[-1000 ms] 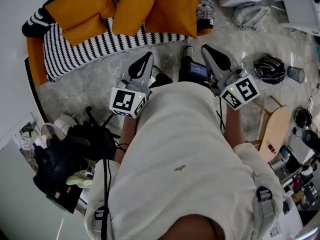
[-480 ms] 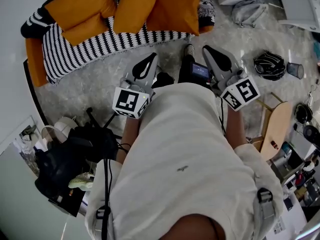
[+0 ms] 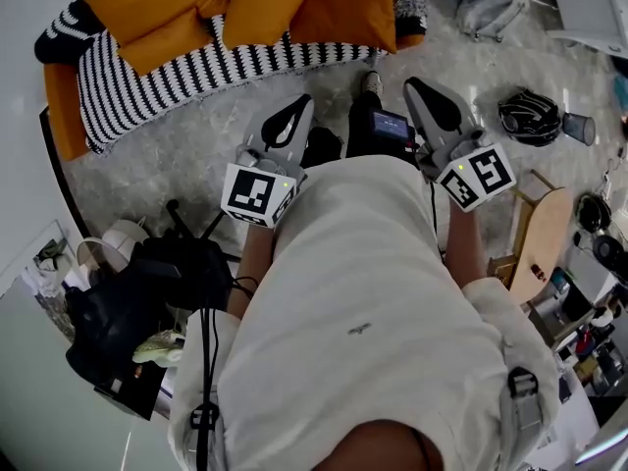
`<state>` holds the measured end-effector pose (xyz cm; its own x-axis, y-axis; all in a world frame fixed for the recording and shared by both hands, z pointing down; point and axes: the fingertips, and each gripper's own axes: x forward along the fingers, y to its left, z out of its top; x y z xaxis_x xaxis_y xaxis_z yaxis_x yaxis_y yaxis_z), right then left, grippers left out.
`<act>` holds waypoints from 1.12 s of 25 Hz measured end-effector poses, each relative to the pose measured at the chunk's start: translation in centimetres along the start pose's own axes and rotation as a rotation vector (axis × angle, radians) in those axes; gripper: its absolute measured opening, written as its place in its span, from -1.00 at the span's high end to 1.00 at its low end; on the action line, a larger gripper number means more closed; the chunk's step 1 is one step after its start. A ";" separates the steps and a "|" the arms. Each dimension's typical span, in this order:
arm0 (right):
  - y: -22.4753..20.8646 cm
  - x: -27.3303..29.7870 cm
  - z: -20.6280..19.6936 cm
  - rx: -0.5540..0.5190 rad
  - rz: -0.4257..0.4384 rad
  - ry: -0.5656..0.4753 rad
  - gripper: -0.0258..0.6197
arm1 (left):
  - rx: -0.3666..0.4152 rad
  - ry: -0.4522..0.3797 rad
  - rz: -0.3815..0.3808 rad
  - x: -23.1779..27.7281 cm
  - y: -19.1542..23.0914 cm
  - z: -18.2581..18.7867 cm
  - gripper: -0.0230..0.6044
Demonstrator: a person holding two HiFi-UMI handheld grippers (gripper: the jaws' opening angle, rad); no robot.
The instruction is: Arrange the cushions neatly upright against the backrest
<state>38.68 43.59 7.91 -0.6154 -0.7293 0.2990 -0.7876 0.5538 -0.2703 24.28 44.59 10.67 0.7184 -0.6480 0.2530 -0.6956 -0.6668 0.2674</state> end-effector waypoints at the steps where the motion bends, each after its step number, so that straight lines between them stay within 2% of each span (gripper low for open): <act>1: 0.1 0.1 -0.1 -0.003 0.003 0.004 0.81 | -0.003 0.002 0.002 -0.1 0.0 -0.2 0.93; 6: -0.2 0.9 -0.2 -0.012 0.024 0.028 0.81 | -0.020 -0.001 0.023 0.2 0.2 -0.2 0.93; 15: -3.9 3.4 1.0 -0.023 0.087 0.047 0.81 | -0.031 0.004 0.094 3.4 1.6 1.1 0.93; 20: -7.5 5.3 2.9 -0.039 0.137 0.054 0.81 | -0.045 -0.003 0.128 7.2 2.6 2.8 0.93; 28: -15.0 8.0 4.5 -0.027 0.165 0.072 0.82 | -0.045 0.021 0.154 14.1 3.2 4.5 0.93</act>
<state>45.74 27.66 10.24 -0.7365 -0.5971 0.3180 -0.6754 0.6750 -0.2970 32.17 31.70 10.87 0.6035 -0.7333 0.3131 -0.7970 -0.5424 0.2657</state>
